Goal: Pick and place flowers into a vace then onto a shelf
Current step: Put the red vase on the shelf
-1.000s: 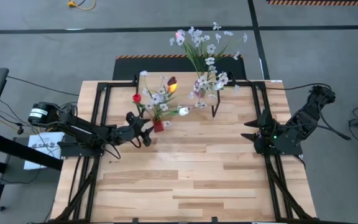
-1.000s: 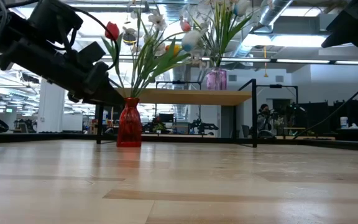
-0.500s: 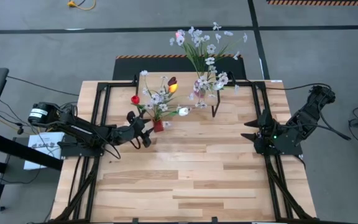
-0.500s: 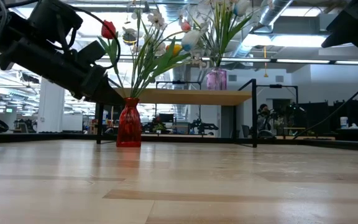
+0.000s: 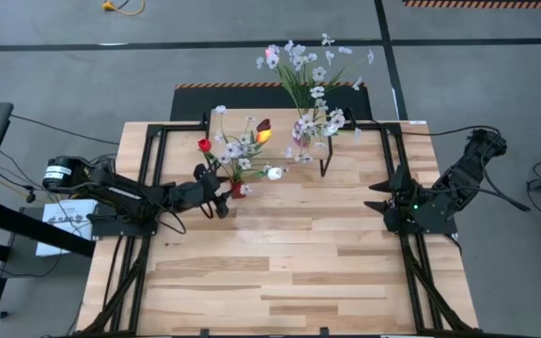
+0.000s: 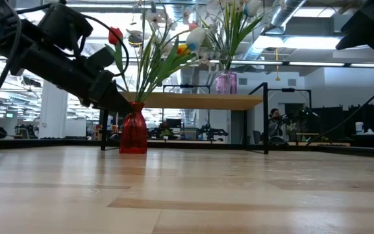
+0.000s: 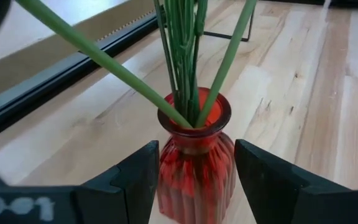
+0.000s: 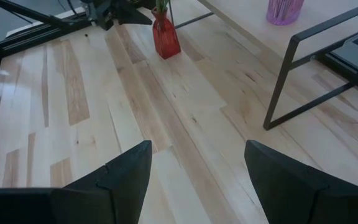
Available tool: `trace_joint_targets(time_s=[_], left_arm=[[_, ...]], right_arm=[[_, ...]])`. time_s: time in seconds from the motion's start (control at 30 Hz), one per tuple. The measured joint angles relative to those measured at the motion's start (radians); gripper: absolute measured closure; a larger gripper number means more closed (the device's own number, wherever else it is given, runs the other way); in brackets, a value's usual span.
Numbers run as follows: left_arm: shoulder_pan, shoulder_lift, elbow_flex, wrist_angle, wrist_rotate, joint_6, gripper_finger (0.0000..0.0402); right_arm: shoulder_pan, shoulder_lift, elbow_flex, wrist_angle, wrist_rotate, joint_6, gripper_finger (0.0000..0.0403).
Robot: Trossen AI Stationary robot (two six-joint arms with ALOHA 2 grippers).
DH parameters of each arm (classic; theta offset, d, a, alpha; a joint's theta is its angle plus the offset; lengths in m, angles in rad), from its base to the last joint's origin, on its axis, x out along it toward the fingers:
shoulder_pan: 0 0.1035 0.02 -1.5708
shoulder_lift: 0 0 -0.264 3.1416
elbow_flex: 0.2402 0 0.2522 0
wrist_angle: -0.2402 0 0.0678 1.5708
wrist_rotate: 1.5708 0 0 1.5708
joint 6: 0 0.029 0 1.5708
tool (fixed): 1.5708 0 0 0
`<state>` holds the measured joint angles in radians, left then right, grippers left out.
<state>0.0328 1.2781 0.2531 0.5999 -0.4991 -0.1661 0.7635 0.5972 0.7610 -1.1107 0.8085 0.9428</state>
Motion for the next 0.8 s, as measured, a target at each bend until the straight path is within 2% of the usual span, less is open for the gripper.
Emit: trace_joint_targets(time_s=[0.8], left_arm=[[0.065, 0.0, 0.0, 0.04, 0.097, 0.024, 0.0202]], right_arm=[[0.0, 0.0, 0.0, 0.0, 0.0, 0.0, 0.0153]])
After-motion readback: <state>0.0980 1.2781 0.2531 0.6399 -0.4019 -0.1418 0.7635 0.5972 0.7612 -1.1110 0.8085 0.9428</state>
